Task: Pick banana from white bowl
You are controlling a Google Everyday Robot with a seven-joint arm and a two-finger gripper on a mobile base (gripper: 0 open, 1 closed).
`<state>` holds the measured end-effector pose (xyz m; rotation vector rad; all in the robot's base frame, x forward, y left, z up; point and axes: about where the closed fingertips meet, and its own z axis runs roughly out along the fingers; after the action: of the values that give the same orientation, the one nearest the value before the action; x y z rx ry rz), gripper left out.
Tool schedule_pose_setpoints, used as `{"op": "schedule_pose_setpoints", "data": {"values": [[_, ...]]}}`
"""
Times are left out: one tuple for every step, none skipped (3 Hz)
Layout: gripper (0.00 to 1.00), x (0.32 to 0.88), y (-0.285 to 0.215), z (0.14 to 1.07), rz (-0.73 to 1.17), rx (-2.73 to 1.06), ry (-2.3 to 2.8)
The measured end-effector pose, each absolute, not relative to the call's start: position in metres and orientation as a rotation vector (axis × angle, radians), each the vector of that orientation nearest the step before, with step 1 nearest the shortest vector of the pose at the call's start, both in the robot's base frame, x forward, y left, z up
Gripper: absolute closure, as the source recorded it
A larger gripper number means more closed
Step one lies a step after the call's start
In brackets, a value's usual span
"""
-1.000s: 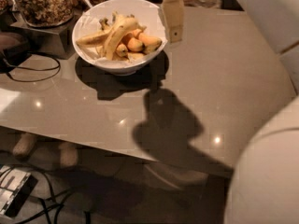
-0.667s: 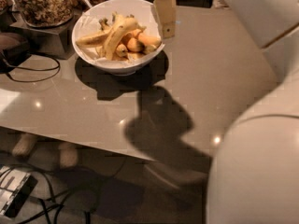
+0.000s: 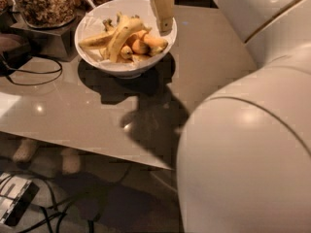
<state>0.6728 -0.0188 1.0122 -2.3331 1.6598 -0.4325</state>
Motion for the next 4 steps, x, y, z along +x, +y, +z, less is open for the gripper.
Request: {"op": "schedule_pose_setpoints", "data": {"values": [[0.22, 0.685, -0.018, 1.008, -0.447, -2.342, 1.663], [0.26, 0.693, -0.017, 1.001, -0.447, -2.361, 1.67], [0.28, 0.697, -0.013, 0.992, -0.444, -2.387, 1.67], [0.29, 0.703, -0.001, 0.994, -0.454, -2.397, 1.655]]}}
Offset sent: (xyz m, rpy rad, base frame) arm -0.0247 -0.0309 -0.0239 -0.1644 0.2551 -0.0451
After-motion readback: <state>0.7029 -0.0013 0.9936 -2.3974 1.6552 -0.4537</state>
